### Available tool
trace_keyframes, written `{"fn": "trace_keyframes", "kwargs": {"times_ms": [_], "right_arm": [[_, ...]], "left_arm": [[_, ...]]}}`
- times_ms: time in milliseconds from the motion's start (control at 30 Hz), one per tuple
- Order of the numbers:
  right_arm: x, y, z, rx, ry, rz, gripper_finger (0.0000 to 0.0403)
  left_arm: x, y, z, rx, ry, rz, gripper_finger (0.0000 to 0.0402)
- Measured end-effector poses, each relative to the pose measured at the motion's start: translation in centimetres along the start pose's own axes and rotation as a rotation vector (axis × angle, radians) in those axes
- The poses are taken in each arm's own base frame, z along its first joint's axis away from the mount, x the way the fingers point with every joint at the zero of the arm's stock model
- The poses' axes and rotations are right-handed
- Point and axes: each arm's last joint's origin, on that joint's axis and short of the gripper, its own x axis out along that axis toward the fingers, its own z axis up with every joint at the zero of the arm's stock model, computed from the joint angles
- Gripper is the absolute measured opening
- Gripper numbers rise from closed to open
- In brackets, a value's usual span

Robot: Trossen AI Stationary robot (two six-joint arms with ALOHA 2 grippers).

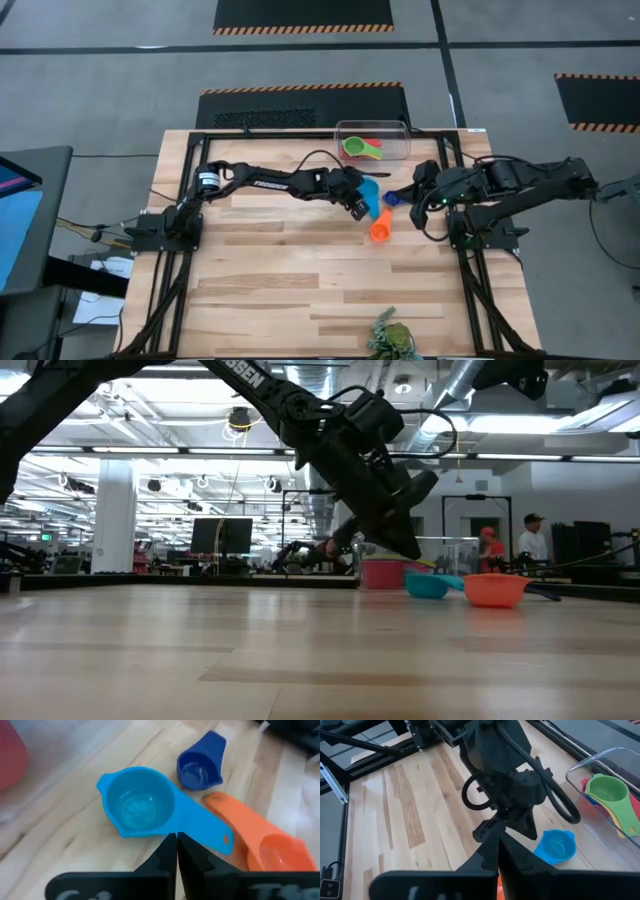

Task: Nest measuring cups in basket
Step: Adjust the colored measuring cups to the top center of the table, then stack the light blue measuring cup on top of the green measuring cup in the transparent bin

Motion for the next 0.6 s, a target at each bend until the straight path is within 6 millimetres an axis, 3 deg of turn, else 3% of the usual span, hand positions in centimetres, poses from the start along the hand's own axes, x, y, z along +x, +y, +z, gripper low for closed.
{"fn": "trace_keyframes", "kwargs": {"times_ms": [367, 600], "right_arm": [[0.9, 0.3, -0.1, -0.013, 0.029, -0.018, 0.0024], [2.1, 0.5, -0.7, -0.057, 0.113, -0.065, 0.0028]], "left_arm": [[0.4, 0.4, 0.1, 0.028, -0.047, 0.073, 0.0], [0.0, -0.9, -0.5, 0.152, 0.022, -0.037, 0.0]]}}
